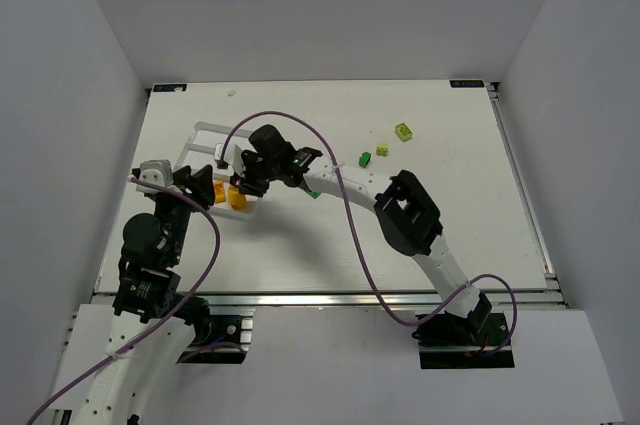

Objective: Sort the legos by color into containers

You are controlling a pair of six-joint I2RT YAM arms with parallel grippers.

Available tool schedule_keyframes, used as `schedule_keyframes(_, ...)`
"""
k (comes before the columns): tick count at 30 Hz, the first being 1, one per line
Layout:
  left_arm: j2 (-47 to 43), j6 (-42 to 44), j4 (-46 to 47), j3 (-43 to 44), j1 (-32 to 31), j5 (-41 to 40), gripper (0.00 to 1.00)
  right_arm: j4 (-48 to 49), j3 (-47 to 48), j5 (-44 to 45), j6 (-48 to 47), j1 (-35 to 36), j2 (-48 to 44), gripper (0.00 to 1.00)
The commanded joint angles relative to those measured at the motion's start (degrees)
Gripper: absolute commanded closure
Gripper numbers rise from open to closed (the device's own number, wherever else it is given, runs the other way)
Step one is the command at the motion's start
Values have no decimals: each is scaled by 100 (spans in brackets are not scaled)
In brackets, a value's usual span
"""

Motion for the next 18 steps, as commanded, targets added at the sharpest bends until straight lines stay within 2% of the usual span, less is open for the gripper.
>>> schedule_keyframes(1, 81, 44, 74, -3, 24, 145, 42, 493, 209, -160, 124, -4, 204, 82)
schedule_keyframes(5, 98, 35, 74, -20, 24, 198, 42, 511, 385, -152, 186, 4, 424, 72)
schedule_keyframes(6, 98, 26, 91, -20, 24, 215, 42, 502, 411, -143, 195, 4, 477, 63)
schedule_keyframes(9, 134, 26, 92, -20, 24, 286, 41, 493, 429, -116, 274, -5, 460, 46)
schedule_keyframes(13, 204, 0, 144, -20, 24, 549, 36, 546, 219, -108, 335, -49, 197, 32)
schedule_keyframes(18, 379, -105, 267, -64, 24, 918, 22, 616, -238, -186, 695, -118, -461, 29)
